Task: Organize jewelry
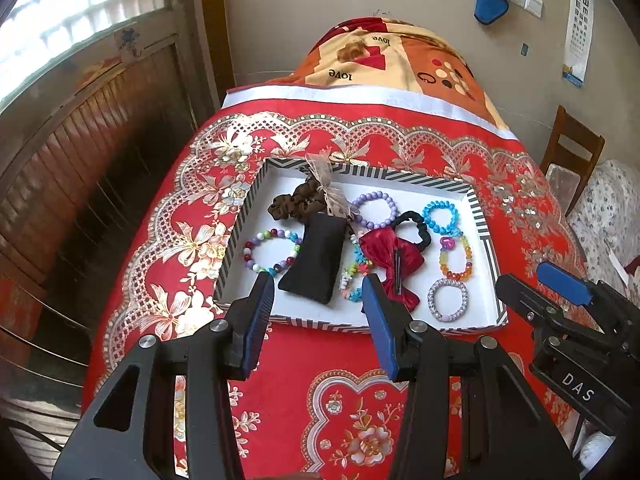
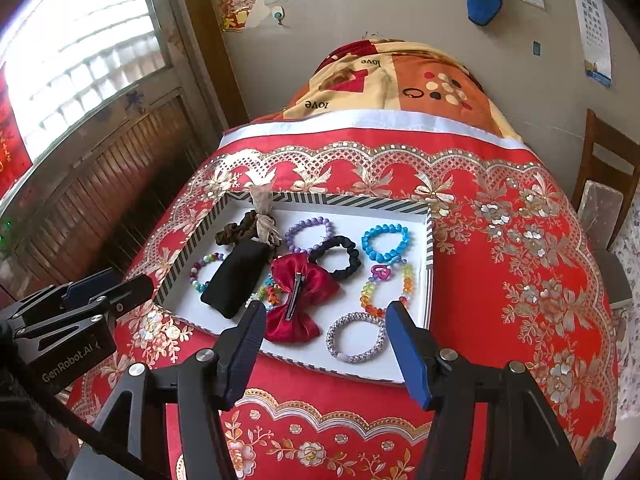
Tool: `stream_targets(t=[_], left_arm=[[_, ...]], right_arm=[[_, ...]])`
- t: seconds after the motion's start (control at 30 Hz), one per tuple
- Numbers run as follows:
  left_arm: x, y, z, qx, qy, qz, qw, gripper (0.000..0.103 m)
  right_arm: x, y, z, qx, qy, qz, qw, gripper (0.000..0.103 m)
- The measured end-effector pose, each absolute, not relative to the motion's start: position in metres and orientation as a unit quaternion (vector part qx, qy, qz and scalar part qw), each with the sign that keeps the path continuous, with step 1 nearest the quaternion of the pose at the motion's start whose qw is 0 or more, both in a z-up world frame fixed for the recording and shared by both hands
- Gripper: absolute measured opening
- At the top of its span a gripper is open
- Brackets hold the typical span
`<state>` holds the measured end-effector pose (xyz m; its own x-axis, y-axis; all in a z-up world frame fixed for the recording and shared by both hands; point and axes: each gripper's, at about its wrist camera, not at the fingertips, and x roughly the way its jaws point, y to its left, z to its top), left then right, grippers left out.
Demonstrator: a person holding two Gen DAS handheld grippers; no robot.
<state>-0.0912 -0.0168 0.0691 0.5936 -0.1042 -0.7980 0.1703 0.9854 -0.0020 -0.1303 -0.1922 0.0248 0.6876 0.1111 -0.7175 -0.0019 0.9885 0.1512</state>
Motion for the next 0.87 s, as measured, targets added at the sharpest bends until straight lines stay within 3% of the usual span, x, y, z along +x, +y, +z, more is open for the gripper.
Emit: stream_targets(t=[0.87], left_arm=[[-0.082, -0.017, 0.058, 0.025, 0.458, -0.077, 0.885, 0.045]], right_arm=[[-0.122, -0.198, 0.014, 0.069, 0.407, 0.034, 0.91, 0.061]])
